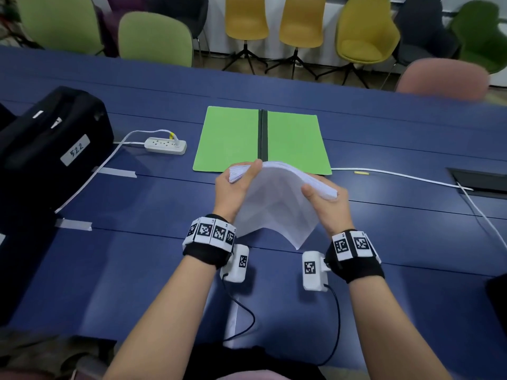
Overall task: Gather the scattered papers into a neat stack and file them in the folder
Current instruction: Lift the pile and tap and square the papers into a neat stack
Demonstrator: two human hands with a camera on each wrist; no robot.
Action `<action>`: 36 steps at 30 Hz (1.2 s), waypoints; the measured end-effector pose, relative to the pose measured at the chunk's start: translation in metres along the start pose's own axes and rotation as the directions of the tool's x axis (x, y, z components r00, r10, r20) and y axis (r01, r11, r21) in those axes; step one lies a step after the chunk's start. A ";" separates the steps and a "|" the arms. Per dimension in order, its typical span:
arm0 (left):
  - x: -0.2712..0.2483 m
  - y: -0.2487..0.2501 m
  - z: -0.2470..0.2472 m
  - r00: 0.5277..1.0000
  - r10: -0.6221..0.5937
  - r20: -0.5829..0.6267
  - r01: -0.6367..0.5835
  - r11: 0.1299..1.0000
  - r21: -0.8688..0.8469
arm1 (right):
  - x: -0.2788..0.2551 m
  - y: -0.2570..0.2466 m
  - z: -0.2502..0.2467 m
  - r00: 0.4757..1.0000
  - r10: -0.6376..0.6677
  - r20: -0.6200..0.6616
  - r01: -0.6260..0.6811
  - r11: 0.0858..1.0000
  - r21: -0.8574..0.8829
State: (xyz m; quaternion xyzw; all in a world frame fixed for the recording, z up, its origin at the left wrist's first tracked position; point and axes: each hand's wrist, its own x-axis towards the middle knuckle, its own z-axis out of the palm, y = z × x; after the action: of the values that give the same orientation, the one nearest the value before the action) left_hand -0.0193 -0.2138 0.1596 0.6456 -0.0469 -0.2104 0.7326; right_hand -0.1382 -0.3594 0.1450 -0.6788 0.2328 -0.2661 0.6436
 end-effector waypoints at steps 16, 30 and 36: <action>0.002 0.009 -0.005 0.982 0.187 0.000 -0.185 0.969 0.164 | 0.000 -0.014 -0.005 0.999 -0.033 -0.034 0.031 0.998 -0.046; 0.002 0.012 -0.005 0.984 0.120 0.131 -0.128 0.991 0.048 | 0.005 -0.018 -0.001 0.994 -0.086 -0.073 0.081 0.994 -0.068; 0.004 0.003 -0.014 0.971 0.120 0.207 -0.143 0.984 0.103 | -0.002 -0.016 -0.005 0.999 -0.048 -0.014 0.047 0.999 -0.027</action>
State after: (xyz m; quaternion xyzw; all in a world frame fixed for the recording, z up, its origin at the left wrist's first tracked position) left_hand -0.0099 -0.2016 0.1598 0.6586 -0.1752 -0.2218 0.6974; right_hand -0.1430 -0.3610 0.1609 -0.6908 0.2248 -0.2830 0.6263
